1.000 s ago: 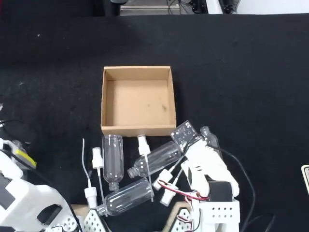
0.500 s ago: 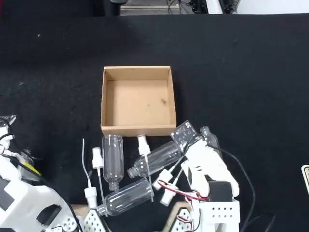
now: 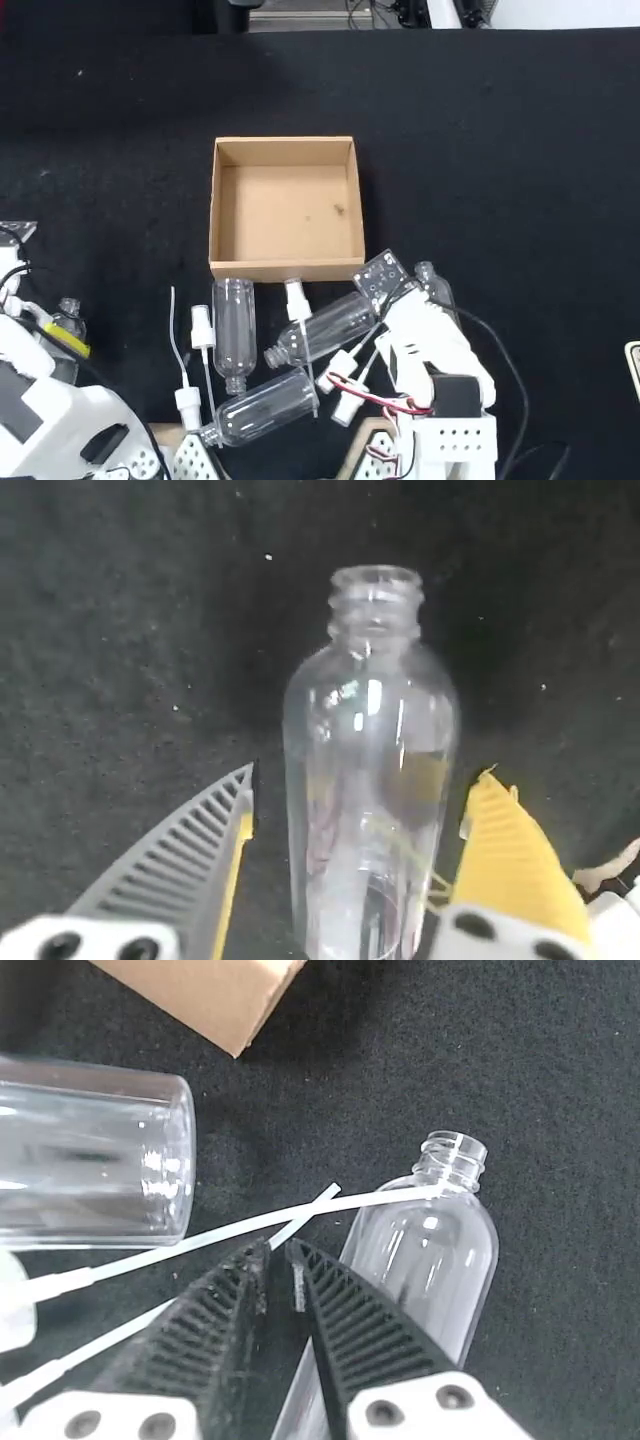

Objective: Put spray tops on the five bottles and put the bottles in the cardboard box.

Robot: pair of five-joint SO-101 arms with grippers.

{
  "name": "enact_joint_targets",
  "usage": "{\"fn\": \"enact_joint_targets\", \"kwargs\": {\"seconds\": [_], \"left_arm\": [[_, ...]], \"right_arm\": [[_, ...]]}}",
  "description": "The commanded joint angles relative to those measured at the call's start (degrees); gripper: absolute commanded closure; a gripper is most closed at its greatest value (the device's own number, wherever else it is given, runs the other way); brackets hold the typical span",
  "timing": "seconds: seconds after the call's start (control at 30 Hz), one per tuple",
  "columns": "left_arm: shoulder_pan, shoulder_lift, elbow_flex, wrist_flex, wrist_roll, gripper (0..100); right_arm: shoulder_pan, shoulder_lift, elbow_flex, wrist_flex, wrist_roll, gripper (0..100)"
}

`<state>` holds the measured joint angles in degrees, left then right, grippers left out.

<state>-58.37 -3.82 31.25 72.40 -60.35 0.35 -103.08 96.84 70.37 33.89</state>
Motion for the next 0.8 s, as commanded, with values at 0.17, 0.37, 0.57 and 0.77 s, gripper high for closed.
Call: {"fn": "enact_joint_targets", "kwargs": {"seconds": [0.17,0.37,0.57,0.77], "left_arm": [[-3.8,-1.4,0.2,-0.6,-6.7,69],[-5.8,-1.8,3.7,-5.5,-9.0,69],[-4.4,-1.9,3.6,-5.1,-4.7,94],[-5.2,-4.4,3.9,-4.9,-3.7,96]], "right_arm": [[-0.3,-3.9,-0.3,0.4,0.3,98.6],[-0.4,-4.0,-0.3,0.4,0.2,98.6],[-0.2,-4.0,-3.0,0.4,2.8,98.6],[2.3,-3.4,-18.0,2.4,6.9,98.6]]}}
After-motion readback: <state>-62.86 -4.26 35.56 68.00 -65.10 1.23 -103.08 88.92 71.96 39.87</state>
